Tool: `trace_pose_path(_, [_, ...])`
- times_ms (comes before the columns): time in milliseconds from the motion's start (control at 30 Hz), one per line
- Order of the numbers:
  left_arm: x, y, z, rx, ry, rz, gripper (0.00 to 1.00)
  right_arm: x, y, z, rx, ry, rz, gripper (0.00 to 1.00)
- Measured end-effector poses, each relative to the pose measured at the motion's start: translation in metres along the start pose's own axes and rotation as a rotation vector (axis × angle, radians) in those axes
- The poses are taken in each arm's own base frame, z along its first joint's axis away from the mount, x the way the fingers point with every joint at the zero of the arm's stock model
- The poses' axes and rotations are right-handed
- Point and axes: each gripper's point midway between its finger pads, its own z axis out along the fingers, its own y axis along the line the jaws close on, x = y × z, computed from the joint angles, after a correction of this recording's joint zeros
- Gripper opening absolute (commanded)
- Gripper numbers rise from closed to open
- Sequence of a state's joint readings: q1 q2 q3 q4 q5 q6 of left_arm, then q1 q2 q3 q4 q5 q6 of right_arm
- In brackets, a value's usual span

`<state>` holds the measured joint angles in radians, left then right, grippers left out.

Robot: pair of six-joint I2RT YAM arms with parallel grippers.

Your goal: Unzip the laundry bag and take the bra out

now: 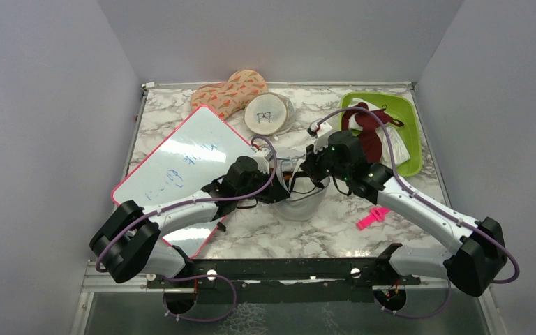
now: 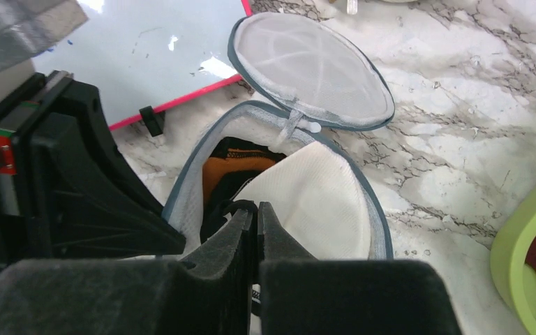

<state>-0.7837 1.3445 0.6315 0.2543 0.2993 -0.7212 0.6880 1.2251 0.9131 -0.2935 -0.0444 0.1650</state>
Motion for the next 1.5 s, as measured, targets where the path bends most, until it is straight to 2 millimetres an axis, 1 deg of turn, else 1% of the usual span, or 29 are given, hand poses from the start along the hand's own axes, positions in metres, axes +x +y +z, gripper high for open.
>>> trace_pose_path(133, [0.000, 0.000, 0.000, 0.000, 0.001, 0.000, 0.00, -0.013, 0.003, -0.016, -0.007, -0.045, 0.012, 0.01])
trace_pose_path(233, [0.000, 0.000, 0.000, 0.000, 0.001, 0.000, 0.00, -0.032, 0.006, -0.031, -0.013, -0.094, 0.015, 0.01])
trace_pose_path(300, [0.001, 0.000, 0.000, 0.001, 0.002, 0.001, 0.00, -0.049, 0.009, -0.041, -0.019, -0.137, 0.016, 0.01])
trace_pose_path(467, [0.001, -0.001, 0.000, 0.001, 0.003, 0.001, 0.00, -0.108, 0.018, -0.073, -0.039, -0.285, 0.009, 0.01])
trace_pose_path(533, [0.001, -0.001, 0.000, 0.001, 0.003, 0.001, 0.00, -0.127, 0.021, -0.085, -0.045, -0.336, 0.006, 0.01])
trace_pose_path(667, [0.001, -0.001, 0.000, 0.002, 0.002, 0.002, 0.00, -0.160, 0.024, -0.107, -0.049, -0.420, -0.006, 0.01])
trace_pose_path(733, [0.001, -0.002, -0.001, 0.003, 0.002, 0.002, 0.00, -0.171, 0.025, -0.116, -0.046, -0.449, -0.011, 0.01])
trace_pose_path(833, [0.001, -0.002, -0.002, 0.002, 0.003, 0.002, 0.00, -0.195, 0.025, -0.135, -0.034, -0.512, -0.024, 0.01])
trace_pose_path(900, [0.001, -0.002, -0.002, 0.001, 0.004, 0.002, 0.00, -0.211, 0.026, -0.149, -0.028, -0.558, -0.035, 0.01])
trace_pose_path(933, [0.001, -0.002, -0.002, 0.000, 0.005, 0.001, 0.00, -0.221, 0.026, -0.159, -0.024, -0.588, -0.041, 0.01])
trace_pose_path(1100, [0.002, -0.001, -0.002, -0.002, 0.008, 0.000, 0.00, -0.260, 0.026, -0.201, 0.005, -0.711, -0.071, 0.01])
trace_pose_path(1233, [0.002, -0.001, -0.002, -0.003, 0.009, 0.000, 0.00, -0.286, 0.018, -0.228, 0.070, -0.790, -0.085, 0.01])
trace_pose_path(1300, [0.002, -0.001, -0.002, -0.003, 0.009, 0.000, 0.00, -0.298, 0.011, -0.235, 0.121, -0.815, -0.083, 0.01])
trace_pose_path(1400, [0.003, 0.000, -0.002, -0.005, 0.011, -0.001, 0.00, -0.307, -0.006, -0.236, 0.226, -0.824, -0.077, 0.01])
trace_pose_path(1500, [0.003, 0.000, -0.003, -0.006, 0.013, -0.001, 0.00, -0.311, -0.030, -0.226, 0.371, -0.799, -0.069, 0.01])
